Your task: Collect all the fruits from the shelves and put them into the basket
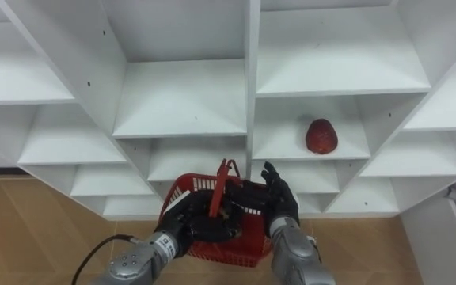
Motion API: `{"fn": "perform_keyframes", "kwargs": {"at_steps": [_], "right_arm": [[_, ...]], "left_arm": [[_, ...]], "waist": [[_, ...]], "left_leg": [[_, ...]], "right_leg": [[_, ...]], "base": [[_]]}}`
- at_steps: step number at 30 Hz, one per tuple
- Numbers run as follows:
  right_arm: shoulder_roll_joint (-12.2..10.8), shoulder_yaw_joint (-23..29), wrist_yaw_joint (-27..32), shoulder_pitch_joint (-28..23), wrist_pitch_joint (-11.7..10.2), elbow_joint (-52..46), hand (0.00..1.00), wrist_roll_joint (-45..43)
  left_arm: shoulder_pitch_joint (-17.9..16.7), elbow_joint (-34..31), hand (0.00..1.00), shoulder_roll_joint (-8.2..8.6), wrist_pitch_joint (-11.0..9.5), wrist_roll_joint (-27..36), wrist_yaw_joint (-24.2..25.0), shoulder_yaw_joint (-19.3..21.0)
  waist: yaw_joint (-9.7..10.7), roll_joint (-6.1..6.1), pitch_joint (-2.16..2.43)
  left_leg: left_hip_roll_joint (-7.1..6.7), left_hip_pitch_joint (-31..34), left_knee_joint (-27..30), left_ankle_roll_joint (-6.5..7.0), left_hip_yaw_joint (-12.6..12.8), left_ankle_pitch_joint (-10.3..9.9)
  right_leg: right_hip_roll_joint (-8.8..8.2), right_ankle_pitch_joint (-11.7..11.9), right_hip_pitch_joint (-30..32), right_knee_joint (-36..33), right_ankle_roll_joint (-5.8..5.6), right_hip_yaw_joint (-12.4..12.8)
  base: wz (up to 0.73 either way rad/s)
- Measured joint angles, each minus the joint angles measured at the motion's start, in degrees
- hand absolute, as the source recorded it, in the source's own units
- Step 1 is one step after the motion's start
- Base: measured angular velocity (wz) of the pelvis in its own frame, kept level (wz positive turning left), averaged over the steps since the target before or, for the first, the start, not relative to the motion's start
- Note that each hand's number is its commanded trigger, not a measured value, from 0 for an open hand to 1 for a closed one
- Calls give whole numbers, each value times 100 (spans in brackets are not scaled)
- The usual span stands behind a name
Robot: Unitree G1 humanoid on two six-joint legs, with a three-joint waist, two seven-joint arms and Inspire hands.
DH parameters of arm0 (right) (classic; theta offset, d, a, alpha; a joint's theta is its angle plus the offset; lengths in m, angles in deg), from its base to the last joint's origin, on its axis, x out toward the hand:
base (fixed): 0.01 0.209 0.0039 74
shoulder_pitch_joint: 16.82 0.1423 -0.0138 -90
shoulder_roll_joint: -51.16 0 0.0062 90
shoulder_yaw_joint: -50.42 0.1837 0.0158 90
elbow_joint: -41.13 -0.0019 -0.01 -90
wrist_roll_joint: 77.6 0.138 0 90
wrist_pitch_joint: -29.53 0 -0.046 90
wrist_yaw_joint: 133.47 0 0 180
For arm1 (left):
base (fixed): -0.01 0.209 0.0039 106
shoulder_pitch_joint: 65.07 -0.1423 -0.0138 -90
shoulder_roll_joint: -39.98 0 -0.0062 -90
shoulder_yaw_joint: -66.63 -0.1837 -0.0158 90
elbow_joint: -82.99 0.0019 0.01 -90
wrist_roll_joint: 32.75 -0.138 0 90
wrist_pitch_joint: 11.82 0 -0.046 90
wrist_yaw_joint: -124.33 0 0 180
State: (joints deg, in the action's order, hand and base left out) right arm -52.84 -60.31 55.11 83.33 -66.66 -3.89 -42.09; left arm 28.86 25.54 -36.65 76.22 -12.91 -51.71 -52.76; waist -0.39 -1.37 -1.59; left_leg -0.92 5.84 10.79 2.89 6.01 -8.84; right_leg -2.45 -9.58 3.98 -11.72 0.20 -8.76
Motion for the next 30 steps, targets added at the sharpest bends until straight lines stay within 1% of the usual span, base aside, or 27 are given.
{"fn": "perform_keyframes", "kwargs": {"at_steps": [5, 7, 10, 13, 17, 18, 20, 23, 25, 28, 30], "right_arm": [[1, -21, -3, 0, 1, 0, 0, -21], [13, -51, -31, -12, 1, -1, 0, -169], [28, -44, -218, -15, 0, -1, 0, -482], [34, -46, -340, -15, 0, -1, 0, -617], [83, -48, -510, -29, 3, -19, 0, -1114], [174, -38, -560, -39, 10, -52, 0, -1238], [232, -50, -643, -129, 44, -249, 0, -1486], [288, -50, -772, -315, 70, -579, 0, -1678], [295, -49, -818, -489, 92, -831, 0, -1815], [313, -50, -839, -722, 93, -1269, 0, -2019], [330, -50, -856, -758, 93, -1339, 0, -2026]], "left_arm": [[0, 0, 100, -6, 13, -15, -3, 10], [-1, 0, 100, -21, 18, -35, -3, 23], [-1, 0, 100, -68, 20, -44, -2, 38], [-2, 1, 100, -93, 20, -44, -9, 52], [-55, 1, 100, -156, 20, -57, -9, 56], [-73, 1, 100, -216, 20, -62, -2, 74], [-126, 0, 100, -231, 20, -60, 8, 166], [-227, -2, 100, -287, 18, -79, 4, 294], [-354, -31, 100, -322, 17, -87, -4, 374], [-605, -286, 100, -362, 2, -202, -13, 483], [-646, -324, 100, -364, 0, -205, -60, 493]], "waist": [[3, -1, 0], [4, 0, 0], [14, 2, 0], [7, 2, 0], [4, 2, 0], [3, 3, 1], [-3, 9, 5], [1, 30, 23], [3, 79, 62], [8, 131, 95], [19, 142, 101]], "left_leg": [[1, 0, 0, 0, 3, 0], [2, 0, 2, 0, 4, 0], [2, -7, 10, 0, 13, 0], [1, -21, 11, 0, 23, 0], [1, -75, 4, 0, 24, 0], [2, -83, -1, -1, 24, 0], [5, -89, -7, -1, 24, -1], [5, -106, -6, -2, 29, -1], [5, -123, -4, -2, 40, -1], [5, -170, 1, -2, 85, -1], [4, -241, -3, -2, 98, -1]], "right_leg": [[2, 0, 0, -1, 0, -1], [2, 0, 1, -2, 0, 6], [-3, 1, -9, -4, 1, -5], [-5, 0, -15, -7, 1, 1], [-6, 0, -58, -5, 0, 7], [-4, 0, -61, -4, 0, 6], [0, 0, -64, -3, 0, 5], [1, 0, -77, 0, 0, 16], [0, 0, -96, 1, 0, 28], [-2, 0, -133, 0, 0, 64], [-2, 0, -201, 3, 0, 58]], "base": [[0], [0], [0], [0], [0], [0], [0], [0], [0], [-6], [0]]}}
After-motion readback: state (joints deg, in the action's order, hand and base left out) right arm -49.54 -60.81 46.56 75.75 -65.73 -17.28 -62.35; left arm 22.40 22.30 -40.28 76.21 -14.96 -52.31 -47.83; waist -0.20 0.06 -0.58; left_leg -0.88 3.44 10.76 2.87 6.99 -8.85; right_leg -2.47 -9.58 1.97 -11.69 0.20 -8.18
